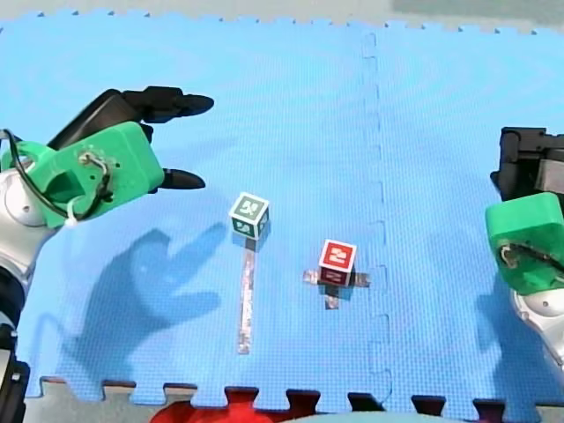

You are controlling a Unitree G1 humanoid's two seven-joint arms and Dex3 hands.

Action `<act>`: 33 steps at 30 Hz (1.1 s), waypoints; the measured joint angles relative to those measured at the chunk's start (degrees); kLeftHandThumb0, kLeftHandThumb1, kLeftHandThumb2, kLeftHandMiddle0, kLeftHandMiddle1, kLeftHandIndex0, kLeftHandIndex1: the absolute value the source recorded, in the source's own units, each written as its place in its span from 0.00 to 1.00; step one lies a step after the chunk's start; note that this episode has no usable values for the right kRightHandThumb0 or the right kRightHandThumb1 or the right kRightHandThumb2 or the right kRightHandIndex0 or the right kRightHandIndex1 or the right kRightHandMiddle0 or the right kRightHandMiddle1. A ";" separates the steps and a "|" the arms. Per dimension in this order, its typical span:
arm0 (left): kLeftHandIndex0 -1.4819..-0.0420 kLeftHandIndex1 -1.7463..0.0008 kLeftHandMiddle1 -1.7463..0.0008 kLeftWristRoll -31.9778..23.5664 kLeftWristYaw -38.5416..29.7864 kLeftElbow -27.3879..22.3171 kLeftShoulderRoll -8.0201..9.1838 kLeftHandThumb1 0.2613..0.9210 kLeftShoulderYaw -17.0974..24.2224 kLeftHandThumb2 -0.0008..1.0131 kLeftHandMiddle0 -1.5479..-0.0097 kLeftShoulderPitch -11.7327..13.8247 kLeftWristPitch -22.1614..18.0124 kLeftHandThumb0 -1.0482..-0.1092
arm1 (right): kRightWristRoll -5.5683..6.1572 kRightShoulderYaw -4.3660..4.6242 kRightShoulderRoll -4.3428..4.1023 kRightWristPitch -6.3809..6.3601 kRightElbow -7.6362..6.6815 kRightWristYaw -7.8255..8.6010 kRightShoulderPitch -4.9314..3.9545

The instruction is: Stack cube left

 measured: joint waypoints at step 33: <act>0.52 1.00 0.07 -0.40 -8.55 2.22 -7.99 0.62 -1.11 0.00 0.52 -2.18 9.23 0.66 | -1.26 0.46 -0.97 -1.06 -0.73 -2.76 0.00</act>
